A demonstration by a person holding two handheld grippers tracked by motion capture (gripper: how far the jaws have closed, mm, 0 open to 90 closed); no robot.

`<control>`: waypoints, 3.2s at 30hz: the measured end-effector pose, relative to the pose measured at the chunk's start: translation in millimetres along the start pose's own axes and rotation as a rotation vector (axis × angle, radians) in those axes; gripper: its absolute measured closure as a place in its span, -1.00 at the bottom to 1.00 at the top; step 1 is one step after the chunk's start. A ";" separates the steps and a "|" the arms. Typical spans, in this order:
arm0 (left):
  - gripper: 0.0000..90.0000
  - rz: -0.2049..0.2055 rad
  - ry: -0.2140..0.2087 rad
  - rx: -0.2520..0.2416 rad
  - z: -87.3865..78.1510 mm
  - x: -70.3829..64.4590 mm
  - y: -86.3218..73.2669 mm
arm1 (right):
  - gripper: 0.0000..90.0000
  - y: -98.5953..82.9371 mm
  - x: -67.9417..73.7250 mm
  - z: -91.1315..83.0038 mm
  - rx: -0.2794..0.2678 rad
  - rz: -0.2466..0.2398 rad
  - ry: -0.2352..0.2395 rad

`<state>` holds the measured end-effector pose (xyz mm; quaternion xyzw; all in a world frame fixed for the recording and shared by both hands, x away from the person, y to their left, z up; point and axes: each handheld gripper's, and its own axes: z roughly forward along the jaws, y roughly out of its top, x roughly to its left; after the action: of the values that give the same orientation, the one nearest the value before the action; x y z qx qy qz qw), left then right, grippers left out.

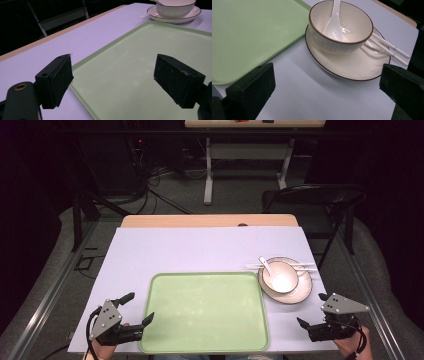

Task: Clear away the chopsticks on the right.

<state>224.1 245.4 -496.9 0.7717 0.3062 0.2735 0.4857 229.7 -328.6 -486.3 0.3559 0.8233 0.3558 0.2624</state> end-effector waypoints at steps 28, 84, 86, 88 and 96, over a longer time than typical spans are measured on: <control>-0.65 -0.001 -0.002 -0.002 -0.4 0.4 -0.2 | -1.00 63.1 -55.5 20.4 0.053 -0.042 0.040; -0.65 -0.004 0.002 -0.003 -0.2 1.5 -1.0 | 0.00 109.4 -146.9 148.6 0.405 -0.034 0.121; -0.65 -0.004 0.002 -0.003 -0.2 1.6 -1.0 | 0.06 108.5 -147.3 150.0 0.418 -0.039 0.125; -0.65 -0.003 0.002 -0.003 -0.3 1.7 -0.9 | 0.17 106.8 -147.7 152.0 0.439 -0.037 0.141; -0.65 -0.003 0.002 -0.004 -0.2 1.7 -0.8 | 0.38 98.8 -148.6 160.3 0.504 -0.065 0.167</control>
<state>225.0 247.1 -497.4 0.7700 0.3074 0.2740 0.4873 469.5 -330.6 -481.0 0.3527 0.9157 0.1592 0.1082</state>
